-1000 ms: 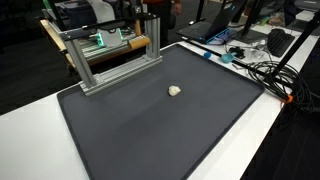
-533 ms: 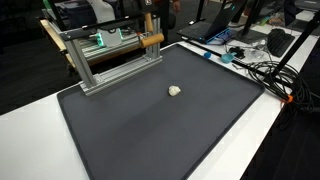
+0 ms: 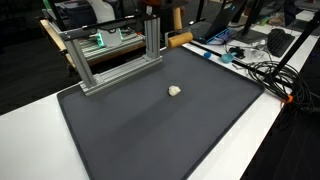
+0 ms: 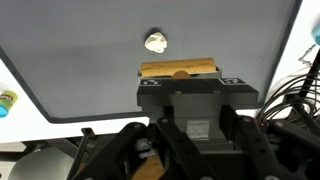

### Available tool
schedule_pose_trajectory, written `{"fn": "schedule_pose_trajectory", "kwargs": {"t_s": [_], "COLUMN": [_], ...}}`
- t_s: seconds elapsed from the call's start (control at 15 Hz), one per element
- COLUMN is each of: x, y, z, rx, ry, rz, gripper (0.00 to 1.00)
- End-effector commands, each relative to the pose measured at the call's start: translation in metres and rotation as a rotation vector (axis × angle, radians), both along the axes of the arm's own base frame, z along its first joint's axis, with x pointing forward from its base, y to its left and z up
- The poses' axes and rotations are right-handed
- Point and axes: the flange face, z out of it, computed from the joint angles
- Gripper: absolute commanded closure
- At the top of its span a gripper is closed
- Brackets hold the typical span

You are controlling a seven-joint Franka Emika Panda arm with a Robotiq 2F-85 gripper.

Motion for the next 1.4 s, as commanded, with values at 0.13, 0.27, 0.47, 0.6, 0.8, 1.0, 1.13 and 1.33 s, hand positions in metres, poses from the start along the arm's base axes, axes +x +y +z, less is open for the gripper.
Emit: {"fn": "schedule_pose_trajectory", "kwargs": {"t_s": [0.13,0.27,0.47,0.6,0.8,1.0,1.13,1.33], "x": [0.021,0.023,0.024,0.046,0.091,0.139,0.16,0.173], "y": [0.006,0.006,0.009,0.008,0.006,-0.004,-0.021,-0.028], "z": [-0.005,-0.003,-0.011,-0.024,-0.06,-0.086,-0.106,-0.114], "rx": [0.007,0.008,-0.009,-0.003,0.004,-0.018,-0.076,-0.013], "ry": [0.026,0.026,0.085,0.163,0.25,0.265,0.32,0.369], "rz": [-0.002,-0.003,-0.009,0.016,0.068,0.078,0.074,0.078], "gripper": [0.54,0.54,0.79,0.79,0.79,0.79,0.79,0.79]}}
